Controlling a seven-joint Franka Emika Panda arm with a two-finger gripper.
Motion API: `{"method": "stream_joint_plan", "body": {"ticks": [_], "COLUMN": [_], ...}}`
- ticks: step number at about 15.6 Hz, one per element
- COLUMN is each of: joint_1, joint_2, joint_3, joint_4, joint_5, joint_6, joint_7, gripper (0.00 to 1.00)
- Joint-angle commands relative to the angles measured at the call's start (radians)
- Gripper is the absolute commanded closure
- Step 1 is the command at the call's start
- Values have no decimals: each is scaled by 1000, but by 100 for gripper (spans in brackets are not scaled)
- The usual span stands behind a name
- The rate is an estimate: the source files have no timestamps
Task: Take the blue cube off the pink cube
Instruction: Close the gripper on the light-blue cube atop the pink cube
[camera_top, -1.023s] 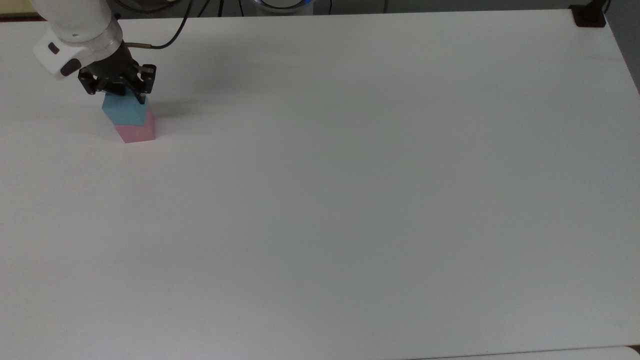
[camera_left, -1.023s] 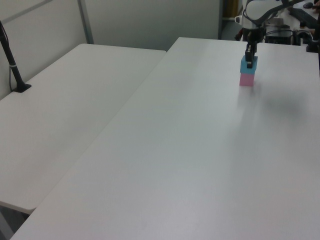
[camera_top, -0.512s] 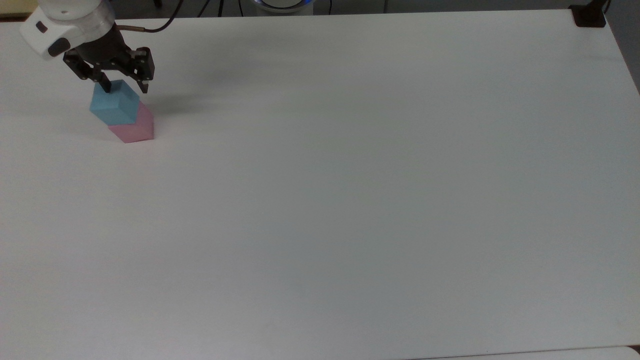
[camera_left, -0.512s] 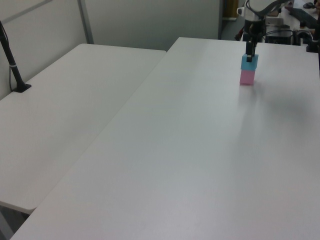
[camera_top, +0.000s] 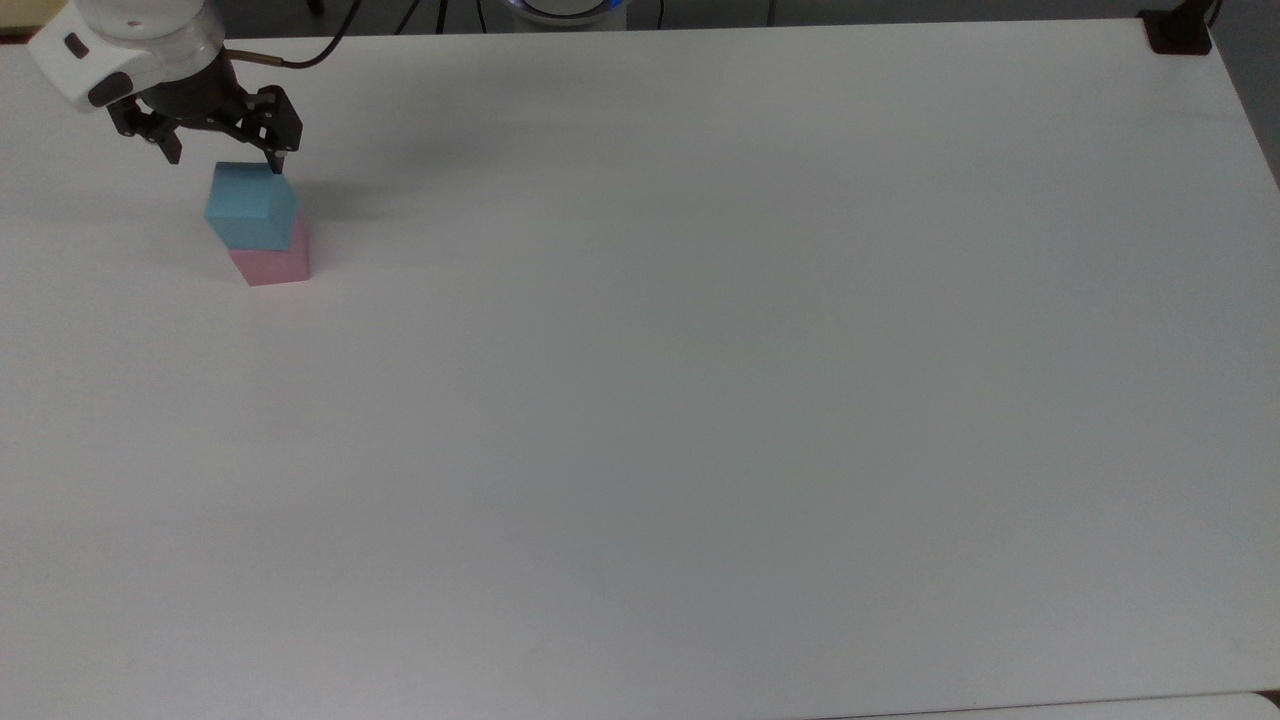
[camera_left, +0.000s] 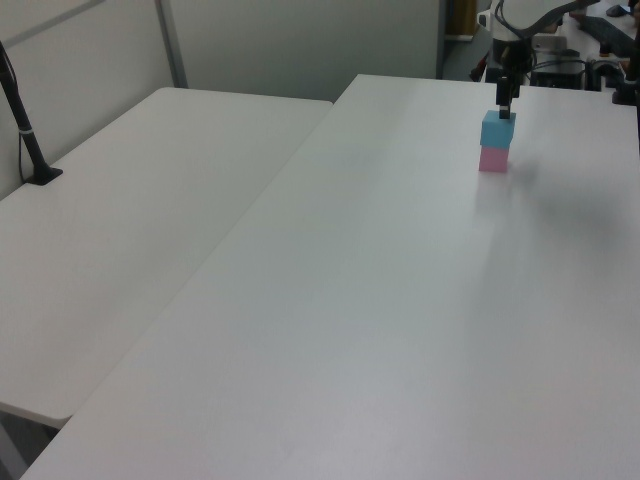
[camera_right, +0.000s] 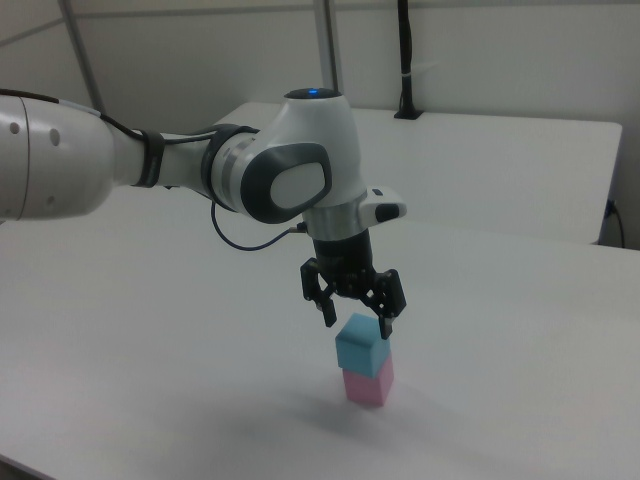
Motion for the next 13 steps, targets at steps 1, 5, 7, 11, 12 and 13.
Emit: {"method": "stream_joint_plan", "body": {"ticks": [1, 5, 7, 11, 12, 13], "joint_1": [-7, -8, -7, -1, 1, 2], "joint_2": [-6, 2, 9, 31, 34, 36], "joint_3": [6, 6, 6, 9, 9, 9], "joint_4": [-12, -17, -21, -41, -41, -41], "joint_5": [-11, -10, -10, -10, -10, -10], "joint_6": [1, 20, 24, 75, 76, 76], "joint_7": [29, 30, 30, 55, 55, 55], "gripper": [0, 0, 0, 0, 0, 2]}}
